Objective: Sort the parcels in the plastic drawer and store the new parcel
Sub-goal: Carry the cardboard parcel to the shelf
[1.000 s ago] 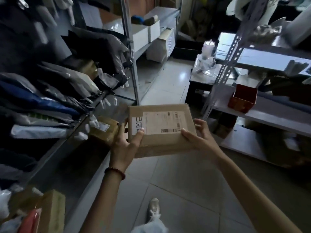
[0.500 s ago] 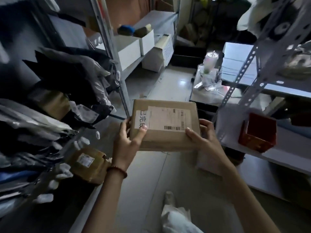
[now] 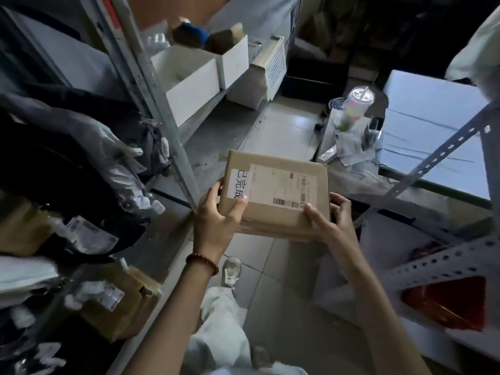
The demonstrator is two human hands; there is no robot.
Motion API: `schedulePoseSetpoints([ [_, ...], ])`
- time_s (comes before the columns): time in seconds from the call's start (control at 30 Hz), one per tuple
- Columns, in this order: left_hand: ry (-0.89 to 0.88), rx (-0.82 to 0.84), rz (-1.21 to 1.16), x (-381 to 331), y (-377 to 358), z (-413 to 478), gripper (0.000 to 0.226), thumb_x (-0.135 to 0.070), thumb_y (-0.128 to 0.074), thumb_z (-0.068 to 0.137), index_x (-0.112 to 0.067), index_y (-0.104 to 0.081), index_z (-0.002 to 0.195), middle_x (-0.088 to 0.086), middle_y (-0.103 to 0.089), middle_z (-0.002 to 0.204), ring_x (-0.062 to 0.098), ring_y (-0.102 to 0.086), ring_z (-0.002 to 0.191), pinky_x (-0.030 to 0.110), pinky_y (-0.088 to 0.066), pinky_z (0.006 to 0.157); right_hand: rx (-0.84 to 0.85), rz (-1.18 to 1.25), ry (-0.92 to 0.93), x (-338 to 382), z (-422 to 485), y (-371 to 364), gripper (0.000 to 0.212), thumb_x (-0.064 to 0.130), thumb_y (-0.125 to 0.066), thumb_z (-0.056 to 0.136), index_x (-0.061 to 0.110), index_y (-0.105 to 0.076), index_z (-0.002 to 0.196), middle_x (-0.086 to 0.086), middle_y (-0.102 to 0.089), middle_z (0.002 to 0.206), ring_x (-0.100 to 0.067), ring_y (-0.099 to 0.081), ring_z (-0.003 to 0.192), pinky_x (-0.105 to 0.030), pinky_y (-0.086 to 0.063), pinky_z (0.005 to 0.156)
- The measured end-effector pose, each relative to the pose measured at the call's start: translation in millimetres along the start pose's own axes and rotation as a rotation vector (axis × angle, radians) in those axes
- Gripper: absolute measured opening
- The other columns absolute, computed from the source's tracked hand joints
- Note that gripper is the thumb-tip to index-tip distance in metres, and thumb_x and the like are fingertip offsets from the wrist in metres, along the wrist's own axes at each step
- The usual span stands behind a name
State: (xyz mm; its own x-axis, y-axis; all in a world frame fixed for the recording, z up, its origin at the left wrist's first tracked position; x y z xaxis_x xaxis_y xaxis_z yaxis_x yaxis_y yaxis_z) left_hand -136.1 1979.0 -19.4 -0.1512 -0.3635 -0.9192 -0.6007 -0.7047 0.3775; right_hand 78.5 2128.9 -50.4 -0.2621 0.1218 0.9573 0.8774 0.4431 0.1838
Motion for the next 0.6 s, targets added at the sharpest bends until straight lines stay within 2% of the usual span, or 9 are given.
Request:
schedulePoseSetpoints([
  [0.07, -0.006, 0.033, 0.057, -0.6, -8.8, 43.4, 0.065, -0.051, -0.066, 0.080, -0.027, -0.048, 0.137, -0.004, -0.059, 0.127, 0.013, -0.055, 0.114, 0.035, -0.046, 0.100, -0.021, 0.011, -0.019, 3.5, 37.9, -10.0, 0.068, 0.054, -0.071, 0.070, 0.035, -0.037, 0.126, 0.001, -0.055, 0.128, -0.014, -0.059, 0.111, -0.045, -0.051, 0.096],
  [0.17, -0.040, 0.103, 0.117, -12.4, -17.8, 112.9, 0.065, -0.049, -0.068, 0.082, -0.024, -0.047, 0.139, -0.005, -0.059, 0.126, 0.012, -0.055, 0.113, 0.027, -0.042, 0.098, -0.051, 0.015, -0.046, 17.6, 92.4, -25.6, 0.072, 0.057, -0.072, 0.067, 0.036, -0.036, 0.125, 0.006, -0.055, 0.125, -0.014, -0.057, 0.115, -0.046, -0.049, 0.099],
  [0.27, -0.051, 0.193, 0.158, -26.1, -30.6, 178.9, 0.065, -0.044, -0.063, 0.088, -0.022, -0.039, 0.144, -0.013, -0.048, 0.122, 0.005, -0.044, 0.113, 0.023, -0.036, 0.092, -0.095, 0.042, -0.055, 34.5, 138.5, -37.4, 0.068, 0.051, -0.076, 0.073, 0.034, -0.038, 0.126, 0.011, -0.055, 0.121, -0.011, -0.058, 0.112, -0.044, -0.051, 0.097],
  [0.33, -0.065, 0.231, 0.156, -34.9, -39.7, 217.3, 0.065, -0.044, -0.063, 0.088, -0.023, -0.039, 0.144, -0.013, -0.046, 0.124, 0.005, -0.041, 0.111, 0.024, -0.035, 0.090, -0.135, 0.044, -0.055, 41.6, 165.4, -41.9, 0.063, 0.043, -0.076, 0.077, 0.033, -0.039, 0.127, 0.008, -0.054, 0.124, -0.006, -0.058, 0.107, -0.037, -0.053, 0.094],
  [0.43, -0.098, 0.303, 0.179, -52.8, -66.3, 277.6, 0.061, -0.048, -0.063, 0.087, -0.027, -0.043, 0.140, -0.005, -0.052, 0.133, 0.009, -0.046, 0.113, 0.027, -0.039, 0.091, -0.170, 0.048, -0.067, 56.6, 213.3, -41.6, 0.060, 0.035, -0.074, 0.081, 0.031, -0.037, 0.128, 0.005, -0.050, 0.128, -0.001, -0.056, 0.103, -0.021, -0.052, 0.087],
  [0.5, -0.122, 0.332, 0.168, -65.9, -86.3, 310.9, 0.058, -0.046, -0.061, 0.088, -0.031, -0.042, 0.140, -0.007, -0.054, 0.129, 0.009, -0.049, 0.112, 0.025, -0.042, 0.088, -0.189, 0.048, -0.077, 64.6, 244.8, -37.0, 0.064, 0.039, -0.074, 0.079, 0.033, -0.035, 0.129, 0.006, -0.049, 0.129, -0.008, -0.057, 0.108, -0.025, -0.053, 0.088],
  [0.6, -0.178, 0.345, 0.149, -93.2, -120.8, 362.3, 0.064, -0.042, -0.064, 0.086, -0.037, -0.035, 0.142, -0.015, -0.051, 0.121, 0.004, -0.052, 0.102, 0.017, -0.042, 0.077, -0.247, 0.057, -0.078, 75.4, 302.5, -23.8, 0.072, 0.050, -0.072, 0.071, 0.036, -0.034, 0.131, 0.007, -0.048, 0.132, -0.015, -0.056, 0.113, -0.031, -0.055, 0.087],
])
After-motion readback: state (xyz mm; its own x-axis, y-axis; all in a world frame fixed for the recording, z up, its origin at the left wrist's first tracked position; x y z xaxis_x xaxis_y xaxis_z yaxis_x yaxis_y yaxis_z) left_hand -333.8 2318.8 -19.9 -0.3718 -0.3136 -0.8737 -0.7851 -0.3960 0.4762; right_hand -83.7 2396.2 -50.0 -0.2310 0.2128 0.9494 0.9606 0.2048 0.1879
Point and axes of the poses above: each hand's wrist, its own z-axis towards the middle knuckle, its own y-axis out of the back of the hand, x = y × z, the point moved 9 cm from there along z, towards the middle knuckle
